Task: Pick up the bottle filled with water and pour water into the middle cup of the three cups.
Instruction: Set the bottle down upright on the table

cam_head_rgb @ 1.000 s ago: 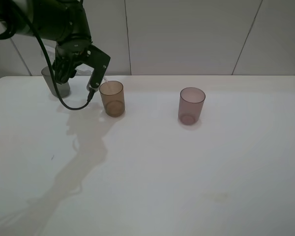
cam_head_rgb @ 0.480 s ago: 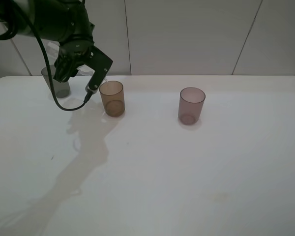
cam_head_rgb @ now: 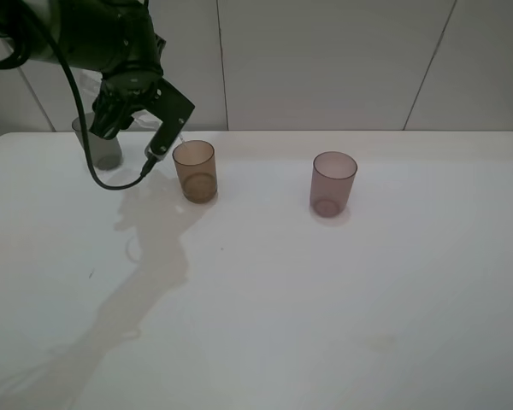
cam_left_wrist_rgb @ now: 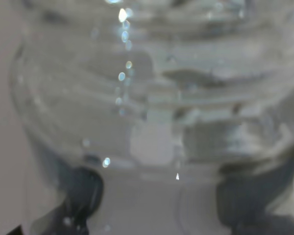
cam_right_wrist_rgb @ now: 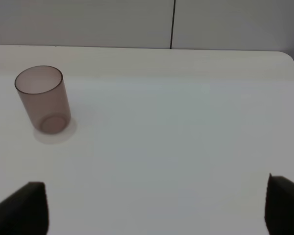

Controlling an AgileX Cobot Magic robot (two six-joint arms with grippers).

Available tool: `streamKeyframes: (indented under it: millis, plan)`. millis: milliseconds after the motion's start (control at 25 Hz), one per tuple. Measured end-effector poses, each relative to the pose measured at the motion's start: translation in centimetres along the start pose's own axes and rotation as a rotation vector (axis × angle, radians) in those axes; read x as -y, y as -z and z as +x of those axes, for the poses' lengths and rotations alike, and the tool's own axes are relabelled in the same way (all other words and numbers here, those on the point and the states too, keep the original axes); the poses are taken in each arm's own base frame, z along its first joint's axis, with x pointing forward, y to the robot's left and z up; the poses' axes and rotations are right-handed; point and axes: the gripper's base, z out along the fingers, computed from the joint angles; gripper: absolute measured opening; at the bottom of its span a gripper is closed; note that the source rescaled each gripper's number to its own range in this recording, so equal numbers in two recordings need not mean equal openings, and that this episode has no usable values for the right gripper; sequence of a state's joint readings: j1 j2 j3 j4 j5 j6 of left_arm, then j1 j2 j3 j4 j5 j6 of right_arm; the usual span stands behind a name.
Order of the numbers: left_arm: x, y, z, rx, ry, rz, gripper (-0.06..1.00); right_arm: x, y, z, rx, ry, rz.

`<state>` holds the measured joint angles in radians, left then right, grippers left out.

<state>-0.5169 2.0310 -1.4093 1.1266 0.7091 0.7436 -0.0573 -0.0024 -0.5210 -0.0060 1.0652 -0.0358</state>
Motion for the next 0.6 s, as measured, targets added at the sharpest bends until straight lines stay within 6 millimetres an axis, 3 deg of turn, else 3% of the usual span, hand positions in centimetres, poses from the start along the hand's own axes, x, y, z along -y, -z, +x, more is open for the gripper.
streamKeyframes:
  millis: [600]
  plan:
    - [-0.34, 0.18, -0.37, 0.015, -0.022, -0.033, 0.02, 0.00, 0.00, 0.00, 0.000, 0.000, 0.000]
